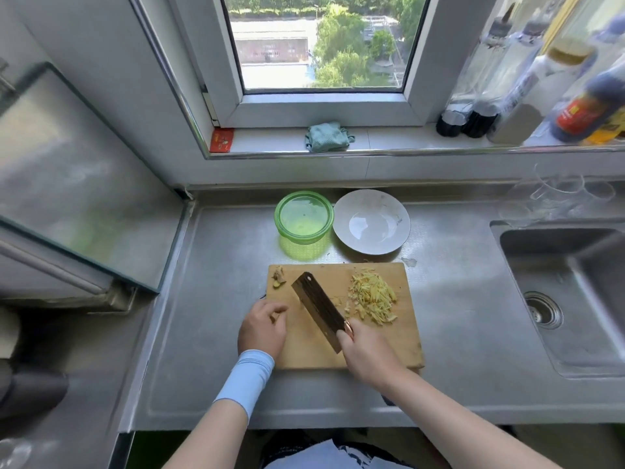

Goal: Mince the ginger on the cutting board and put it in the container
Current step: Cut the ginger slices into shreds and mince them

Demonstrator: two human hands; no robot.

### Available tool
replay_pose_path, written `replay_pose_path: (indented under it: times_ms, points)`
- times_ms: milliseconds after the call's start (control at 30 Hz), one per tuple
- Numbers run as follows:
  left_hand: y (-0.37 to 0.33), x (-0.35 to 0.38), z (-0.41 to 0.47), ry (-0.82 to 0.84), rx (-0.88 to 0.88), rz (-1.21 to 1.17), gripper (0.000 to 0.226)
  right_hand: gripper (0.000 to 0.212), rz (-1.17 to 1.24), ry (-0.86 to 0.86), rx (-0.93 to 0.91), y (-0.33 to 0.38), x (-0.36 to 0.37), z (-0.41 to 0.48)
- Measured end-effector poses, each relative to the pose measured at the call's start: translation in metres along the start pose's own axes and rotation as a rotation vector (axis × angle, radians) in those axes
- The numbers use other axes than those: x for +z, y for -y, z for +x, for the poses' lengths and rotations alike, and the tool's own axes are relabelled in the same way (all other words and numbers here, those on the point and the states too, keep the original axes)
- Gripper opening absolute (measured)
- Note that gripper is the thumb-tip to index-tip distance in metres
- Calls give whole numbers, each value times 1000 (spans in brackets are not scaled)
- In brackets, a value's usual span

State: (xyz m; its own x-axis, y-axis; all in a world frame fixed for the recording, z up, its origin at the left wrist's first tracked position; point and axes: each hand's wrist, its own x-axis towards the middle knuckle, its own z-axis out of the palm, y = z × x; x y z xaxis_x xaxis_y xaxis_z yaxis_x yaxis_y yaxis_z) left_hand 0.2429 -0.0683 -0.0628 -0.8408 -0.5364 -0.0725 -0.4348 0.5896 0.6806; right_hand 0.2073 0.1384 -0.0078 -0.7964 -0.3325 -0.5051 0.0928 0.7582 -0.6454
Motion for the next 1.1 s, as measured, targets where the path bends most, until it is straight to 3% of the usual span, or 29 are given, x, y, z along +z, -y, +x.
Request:
replay_pose_path:
  times_ms: [100,300,400,533,833,1000,1100]
  points:
    - [6,-15,12,57,-26,37,15,26,53,-10,35,0,15,3]
    - [11,-31,31,217,-31,46,20,27,90,-206,179,-6,-8,10]
    - [15,-34,42,237,9,43,24,28,106,-270,167,8,-3,13]
    - [17,-40,61,238,63,42,26,28,90,-228,155,21,26,14]
    - [6,-44,99,416,249,170,35,26,126,-442,372,25,10,16]
    - [5,-36,100,436,329,142,42,27,130,-362,300,46,31,17]
    - [6,-34,99,445,363,147,42,26,140,-391,354,39,33,15]
